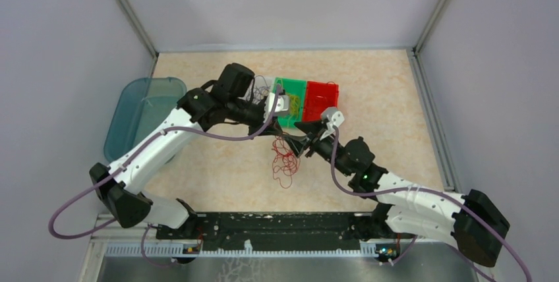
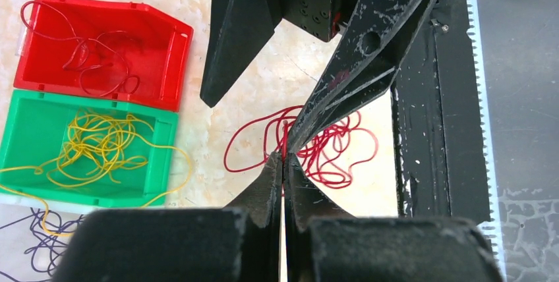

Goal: Untangle the cables

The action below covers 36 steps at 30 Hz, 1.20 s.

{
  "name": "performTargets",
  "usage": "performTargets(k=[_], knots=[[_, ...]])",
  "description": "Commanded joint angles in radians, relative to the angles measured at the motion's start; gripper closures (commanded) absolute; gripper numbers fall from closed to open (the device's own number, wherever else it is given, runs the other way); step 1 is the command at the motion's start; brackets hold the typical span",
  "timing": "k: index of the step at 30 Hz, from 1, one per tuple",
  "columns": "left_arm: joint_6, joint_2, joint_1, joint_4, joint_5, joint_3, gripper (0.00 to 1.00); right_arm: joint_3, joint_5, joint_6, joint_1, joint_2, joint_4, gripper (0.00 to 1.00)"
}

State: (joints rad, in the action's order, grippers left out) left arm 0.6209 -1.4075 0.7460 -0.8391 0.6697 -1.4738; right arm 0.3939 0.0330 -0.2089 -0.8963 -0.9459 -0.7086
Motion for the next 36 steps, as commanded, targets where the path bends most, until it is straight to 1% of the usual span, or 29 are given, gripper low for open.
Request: performTargets(k=[1, 6, 11, 16, 21, 25, 28, 32, 36], knots=[[-0.015, 0.027, 0.01, -0.054, 0.037, -0.029, 1.0, 0.006, 0.034, 0.017, -0.001, 0.046, -0.058, 0.4], [-0.038, 0.031, 0.021, -0.065, 0.041, -0.06, 1.0, 0.011, 0.077, 0.03, -0.002, 0.041, -0.052, 0.41], [-0.086, 0.029, 0.027, -0.074, 0.083, -0.091, 1.0, 0.064, 0.113, 0.06, -0.003, -0.028, -0.033, 0.41], [-0.134, 0.016, 0.029, -0.083, 0.143, -0.129, 1.0, 0.073, 0.125, 0.064, -0.008, -0.088, -0.14, 0.41], [-0.191, -0.014, 0.029, -0.1, 0.237, -0.213, 1.0, 0.089, 0.149, 0.056, -0.024, -0.163, -0.177, 0.4], [-0.256, -0.044, 0.028, -0.108, 0.333, -0.324, 1.0, 0.032, 0.175, 0.02, -0.028, -0.201, -0.229, 0.41], [-0.302, -0.058, 0.029, -0.09, 0.356, -0.405, 1.0, -0.03, 0.197, -0.008, -0.028, -0.206, -0.278, 0.41], [-0.318, -0.053, 0.028, -0.052, 0.338, -0.466, 1.0, -0.102, 0.218, -0.043, -0.027, -0.194, -0.318, 0.44], [-0.27, -0.035, 0.027, -0.02, 0.271, -0.527, 1.0, -0.178, 0.239, -0.091, -0.027, -0.173, -0.348, 0.47]])
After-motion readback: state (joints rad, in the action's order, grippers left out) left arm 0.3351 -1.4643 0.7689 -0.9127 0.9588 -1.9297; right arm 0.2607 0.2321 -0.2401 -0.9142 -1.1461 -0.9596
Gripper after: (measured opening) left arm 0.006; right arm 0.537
